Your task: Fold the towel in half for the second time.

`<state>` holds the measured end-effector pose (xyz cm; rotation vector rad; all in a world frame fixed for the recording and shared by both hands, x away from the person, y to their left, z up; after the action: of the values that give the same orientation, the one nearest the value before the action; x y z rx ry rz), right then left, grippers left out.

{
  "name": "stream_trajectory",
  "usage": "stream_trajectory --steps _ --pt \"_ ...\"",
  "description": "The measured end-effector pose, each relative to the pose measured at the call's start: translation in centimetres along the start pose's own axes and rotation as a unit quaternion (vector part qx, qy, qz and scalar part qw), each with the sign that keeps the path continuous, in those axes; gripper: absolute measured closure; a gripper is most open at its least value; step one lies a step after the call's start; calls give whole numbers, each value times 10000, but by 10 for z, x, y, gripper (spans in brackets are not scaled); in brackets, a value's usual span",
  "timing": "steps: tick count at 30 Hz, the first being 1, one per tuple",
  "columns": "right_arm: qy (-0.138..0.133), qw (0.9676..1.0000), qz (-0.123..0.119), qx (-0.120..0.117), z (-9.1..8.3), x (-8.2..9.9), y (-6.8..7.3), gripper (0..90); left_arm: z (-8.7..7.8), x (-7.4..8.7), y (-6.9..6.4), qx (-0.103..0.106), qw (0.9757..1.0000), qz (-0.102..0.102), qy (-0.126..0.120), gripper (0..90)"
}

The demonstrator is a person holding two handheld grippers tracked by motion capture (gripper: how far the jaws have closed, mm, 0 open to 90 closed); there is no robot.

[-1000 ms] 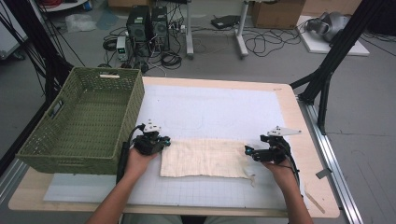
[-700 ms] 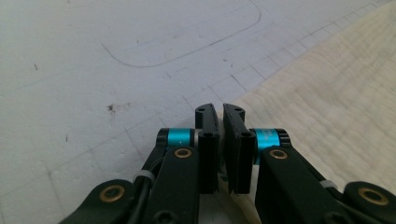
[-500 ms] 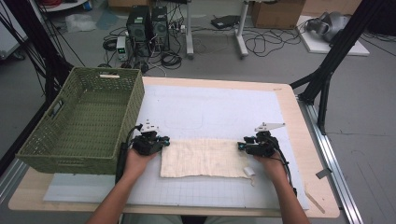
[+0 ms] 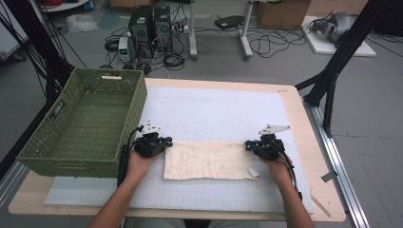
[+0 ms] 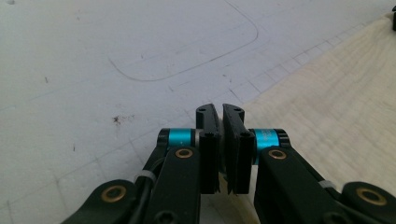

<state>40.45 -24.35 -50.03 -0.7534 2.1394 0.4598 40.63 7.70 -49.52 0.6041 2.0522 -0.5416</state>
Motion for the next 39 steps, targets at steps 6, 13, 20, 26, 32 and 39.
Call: stream_trajectory --steps 6,13,20,26,32,39 --pt "-271 9995 57 182 -6 -8 -5 849 -2 -15 2 -26 9992 -109 -395 852" --pt "-726 9963 193 427 -10 -25 -15 848 4 -40 11 -135 9969 -180 -760 852" --pt "-828 9950 219 506 -1 -41 -23 846 11 -52 27 -290 9936 -355 -1036 852" --pt "-826 9942 224 647 6 -47 -29 846 13 -53 26 -186 9935 -331 -1070 851" --pt "-815 9943 315 606 4 -45 -29 840 12 -54 25 -163 9936 -284 -1078 850" --pt "-881 9945 177 543 -1 -46 -22 839 2 -50 17 -115 9936 -173 -1112 850"
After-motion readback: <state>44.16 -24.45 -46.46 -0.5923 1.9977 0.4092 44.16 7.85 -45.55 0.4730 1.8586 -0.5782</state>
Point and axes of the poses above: each handheld gripper's, and its own axes: z roughly forward along the jaws, x roughly out of its underside, y roughly to its left, the point moved 9 cm from there along z, roughly forward along the jaws, and after that the axes turned 4 degrees about -y, right-handed, at the moved point
